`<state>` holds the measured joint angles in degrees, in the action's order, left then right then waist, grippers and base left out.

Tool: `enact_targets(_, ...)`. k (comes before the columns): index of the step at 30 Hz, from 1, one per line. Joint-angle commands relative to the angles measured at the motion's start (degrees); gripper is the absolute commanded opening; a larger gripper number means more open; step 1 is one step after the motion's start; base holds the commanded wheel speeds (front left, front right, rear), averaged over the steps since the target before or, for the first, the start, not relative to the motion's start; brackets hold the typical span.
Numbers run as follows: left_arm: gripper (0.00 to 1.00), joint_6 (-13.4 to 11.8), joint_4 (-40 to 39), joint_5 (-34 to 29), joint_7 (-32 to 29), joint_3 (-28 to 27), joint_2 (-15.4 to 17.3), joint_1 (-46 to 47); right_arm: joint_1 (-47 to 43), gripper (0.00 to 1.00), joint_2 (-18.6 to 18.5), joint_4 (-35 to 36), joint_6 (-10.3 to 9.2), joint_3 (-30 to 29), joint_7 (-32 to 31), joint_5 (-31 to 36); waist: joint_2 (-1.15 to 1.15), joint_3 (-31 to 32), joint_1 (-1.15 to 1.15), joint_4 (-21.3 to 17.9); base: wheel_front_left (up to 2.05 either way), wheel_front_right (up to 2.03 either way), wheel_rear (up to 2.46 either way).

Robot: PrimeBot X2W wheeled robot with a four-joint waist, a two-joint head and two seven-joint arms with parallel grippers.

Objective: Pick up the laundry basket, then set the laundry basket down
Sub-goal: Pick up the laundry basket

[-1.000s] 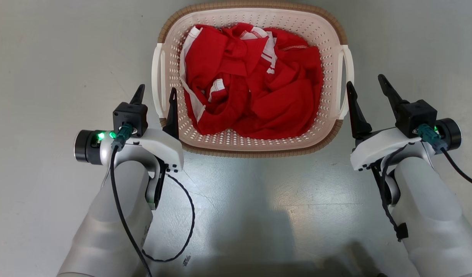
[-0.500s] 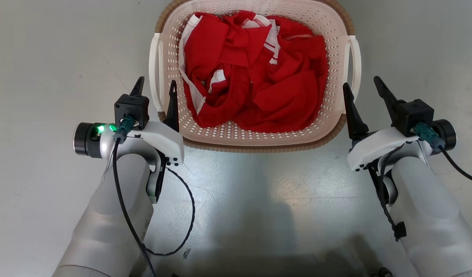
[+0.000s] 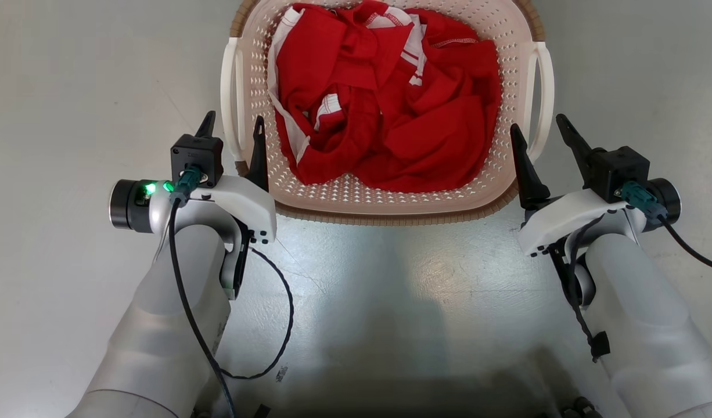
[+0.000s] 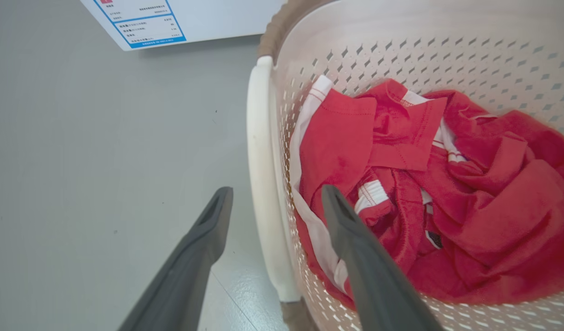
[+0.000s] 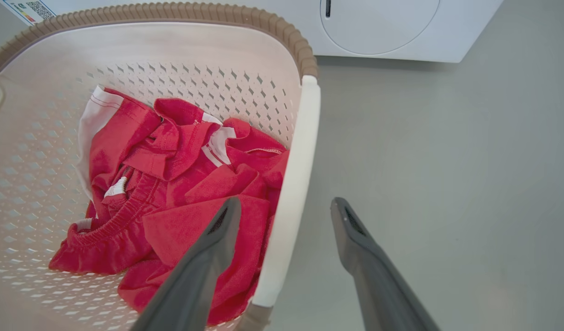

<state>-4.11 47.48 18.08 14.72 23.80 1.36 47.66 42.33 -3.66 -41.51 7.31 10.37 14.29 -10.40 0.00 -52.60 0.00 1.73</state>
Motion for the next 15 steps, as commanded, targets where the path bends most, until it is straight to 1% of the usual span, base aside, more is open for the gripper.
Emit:
enact_targets(1, 1.00, -0.59, -0.08, 0.25, 0.28, -0.82, 1.52, -0.37, -1.30, 1.00, 0.79, 0.33, 0.18, 1.37, 0.71, -0.68, 0.00, -0.16, 0.00, -0.02, 0.00, 0.00, 0.00)
enact_targets(15, 1.00, -0.89, 2.56, 2.84, 0.28, 1.56, 1.52, 2.01, 0.69, 1.00, 0.79, -0.73, 0.18, 2.68, 0.71, -1.73, 0.00, -1.55, 0.00, -0.09, 0.00, 0.00, 0.00)
